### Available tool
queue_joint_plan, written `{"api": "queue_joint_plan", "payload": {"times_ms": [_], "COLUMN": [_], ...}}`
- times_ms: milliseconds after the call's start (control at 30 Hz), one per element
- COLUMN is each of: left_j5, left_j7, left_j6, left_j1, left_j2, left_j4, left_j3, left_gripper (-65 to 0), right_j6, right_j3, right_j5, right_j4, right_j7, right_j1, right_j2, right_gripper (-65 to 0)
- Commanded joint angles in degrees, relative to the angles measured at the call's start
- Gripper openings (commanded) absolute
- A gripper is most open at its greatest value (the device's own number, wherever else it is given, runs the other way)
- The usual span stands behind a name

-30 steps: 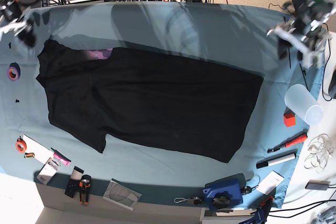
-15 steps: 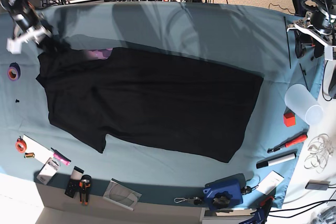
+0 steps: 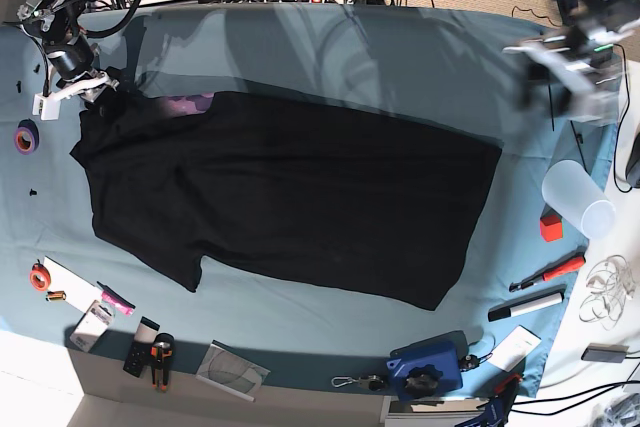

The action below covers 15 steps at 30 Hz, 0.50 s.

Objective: Layout the t-shirt on the table in an organized manner, then fold the t-shirt properly
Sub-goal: 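Regrasp the t-shirt edge with both grippers and smooth it flat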

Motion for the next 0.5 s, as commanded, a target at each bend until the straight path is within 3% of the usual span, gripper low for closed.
{"api": "queue_joint_plan", "payload": {"times_ms": [0, 233, 400, 467], "left_j5": [0.9, 5.66, 4.24, 1.09], "left_j7": [-2.1, 0.94, 0.96, 1.16], "left_j6": [0.24, 3.21, 4.35, 2.78], "left_j1": [-1.49, -11.63, -18.25, -20.2], "left_j2": [-0.68, -0.68, -0.68, -0.68], "left_j4": [0.92, -4.28, -18.38, -22.21], "left_j3": [1.42, 10.34, 9.2, 7.98], "left_gripper": [-30.0, -30.0, -30.0, -30.0], "right_j6": [0.13, 0.17, 0.2, 0.2], "right_j3": [0.11, 0.13, 0.13, 0.13], "right_j5": [-0.04, -0.04, -0.07, -0.07], "right_j4": [0.68, 0.68, 0.68, 0.68], "right_j7": [0.17, -1.81, -2.64, -2.84], "right_j1": [0.22, 0.15, 0.15, 0.17], "right_j2": [0.68, 1.03, 1.64, 1.84], "right_gripper": [-36.1, -36.1, -36.1, -36.1]}}
